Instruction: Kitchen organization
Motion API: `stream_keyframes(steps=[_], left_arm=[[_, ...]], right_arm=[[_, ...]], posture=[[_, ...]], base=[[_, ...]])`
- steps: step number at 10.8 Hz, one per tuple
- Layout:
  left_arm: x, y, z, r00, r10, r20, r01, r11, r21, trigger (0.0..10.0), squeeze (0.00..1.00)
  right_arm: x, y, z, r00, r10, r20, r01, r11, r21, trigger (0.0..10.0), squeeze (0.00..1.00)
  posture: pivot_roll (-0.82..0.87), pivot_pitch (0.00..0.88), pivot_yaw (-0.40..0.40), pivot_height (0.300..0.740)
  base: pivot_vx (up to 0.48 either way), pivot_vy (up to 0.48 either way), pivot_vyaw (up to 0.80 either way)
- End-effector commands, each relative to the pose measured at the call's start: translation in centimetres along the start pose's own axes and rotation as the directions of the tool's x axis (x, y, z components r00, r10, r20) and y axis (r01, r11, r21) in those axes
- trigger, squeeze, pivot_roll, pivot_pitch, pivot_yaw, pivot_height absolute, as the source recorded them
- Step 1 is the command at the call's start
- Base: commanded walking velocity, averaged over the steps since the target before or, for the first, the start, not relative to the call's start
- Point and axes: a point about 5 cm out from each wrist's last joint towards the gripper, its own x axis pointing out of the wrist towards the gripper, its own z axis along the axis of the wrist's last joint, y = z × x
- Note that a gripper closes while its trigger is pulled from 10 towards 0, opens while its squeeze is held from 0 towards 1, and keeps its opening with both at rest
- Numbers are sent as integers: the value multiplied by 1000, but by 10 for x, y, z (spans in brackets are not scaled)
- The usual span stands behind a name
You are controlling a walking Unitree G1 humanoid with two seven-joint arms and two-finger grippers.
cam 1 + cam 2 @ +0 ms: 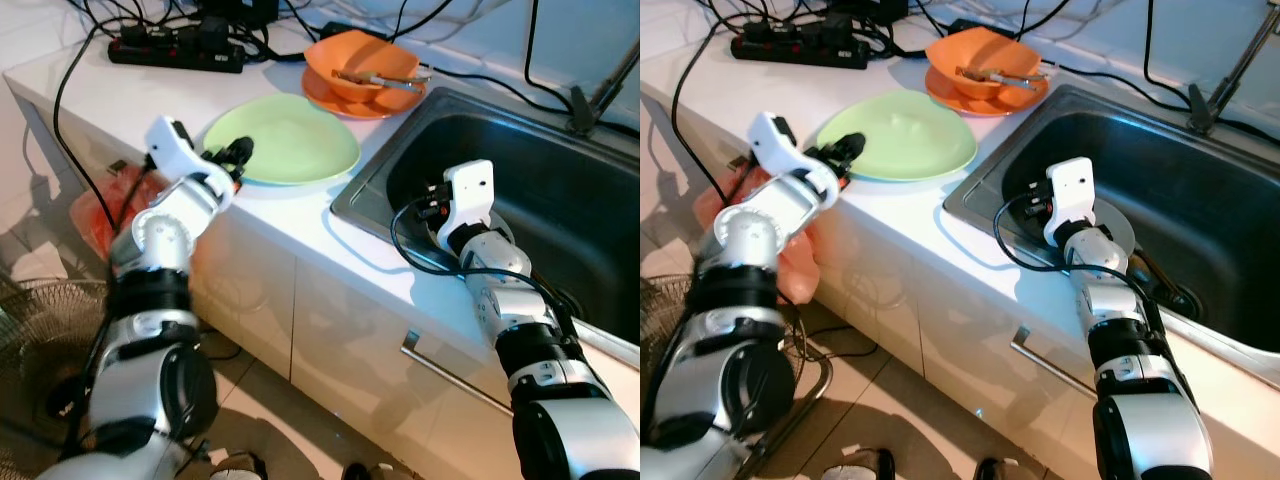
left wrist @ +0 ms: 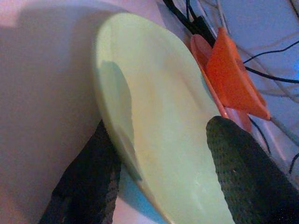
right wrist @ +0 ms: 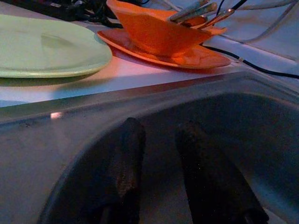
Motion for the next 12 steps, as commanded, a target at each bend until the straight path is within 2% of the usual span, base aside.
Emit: stream_keyframes(steps=[1, 3, 4, 8, 11, 12], left_arm=[[4, 5, -21, 995, 41, -90, -44, 999, -24, 10000, 0], [10, 0, -35, 990, 42, -135, -49, 998, -46, 10000, 0], [11, -4, -42, 989, 38, -144, -44, 998, -39, 0, 0], [10, -10, -40, 991, 16, -130, -20, 999, -33, 0, 0], [6, -13, -40, 994, 24, -111, -27, 999, -32, 0, 0], [0, -14, -39, 995, 41, -86, -43, 999, -30, 0, 0]], right_arm=[[-6, 1, -13, 998, 10, -55, -9, 1000, 11, 10000, 0], [-6, 1, -13, 998, 12, -57, -11, 1000, 12, 10000, 0], [-7, 1, -13, 998, 12, -58, -11, 1000, 13, 10000, 0], [-7, -1, -14, 998, 4, -63, -3, 1000, 17, 10000, 0], [-6, 1, -13, 998, 7, -62, -6, 1000, 19, 10000, 0], [-7, 0, -14, 998, 6, -67, -5, 1000, 18, 10000, 0]], posture=[[52, 117, -33, 740], [48, 130, -30, 740], [44, 134, -27, 740], [49, 136, -30, 740], [50, 135, -31, 740], [50, 135, -31, 740]], base=[[0, 0, 0], [0, 0, 0], [0, 0, 0], [0, 0, 0], [0, 0, 0], [0, 0, 0]])
